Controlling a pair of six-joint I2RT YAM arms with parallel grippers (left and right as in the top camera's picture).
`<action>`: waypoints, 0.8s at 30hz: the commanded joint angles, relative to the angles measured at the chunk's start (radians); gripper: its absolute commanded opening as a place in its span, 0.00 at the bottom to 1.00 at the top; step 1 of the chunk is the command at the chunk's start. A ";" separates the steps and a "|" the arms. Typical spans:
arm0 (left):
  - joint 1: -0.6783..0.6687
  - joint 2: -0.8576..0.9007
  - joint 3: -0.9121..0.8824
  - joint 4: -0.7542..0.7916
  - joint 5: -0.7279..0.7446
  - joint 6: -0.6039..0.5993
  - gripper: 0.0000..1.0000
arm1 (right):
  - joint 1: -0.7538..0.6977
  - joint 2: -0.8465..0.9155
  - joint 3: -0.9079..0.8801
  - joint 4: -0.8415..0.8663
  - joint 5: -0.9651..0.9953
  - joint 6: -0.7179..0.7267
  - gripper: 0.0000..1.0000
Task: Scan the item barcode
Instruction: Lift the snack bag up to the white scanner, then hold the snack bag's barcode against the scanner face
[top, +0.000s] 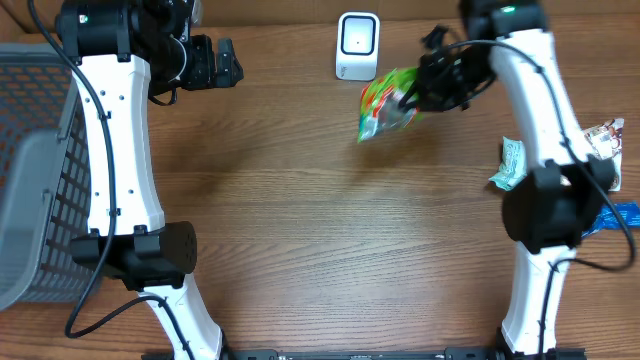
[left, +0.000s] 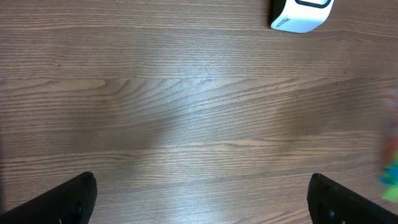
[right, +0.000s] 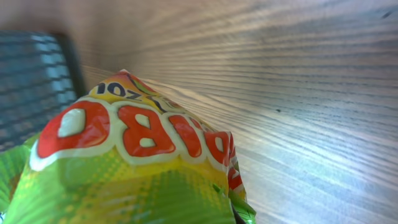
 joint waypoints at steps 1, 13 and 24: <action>-0.007 -0.005 -0.002 0.002 -0.002 -0.014 1.00 | -0.015 -0.108 0.032 0.003 -0.083 -0.011 0.04; -0.007 -0.005 -0.002 0.002 -0.002 -0.014 1.00 | -0.013 -0.193 0.032 0.050 -0.061 0.005 0.04; -0.007 -0.005 -0.002 0.002 -0.002 -0.014 0.99 | -0.005 -0.193 0.032 0.070 -0.053 0.004 0.04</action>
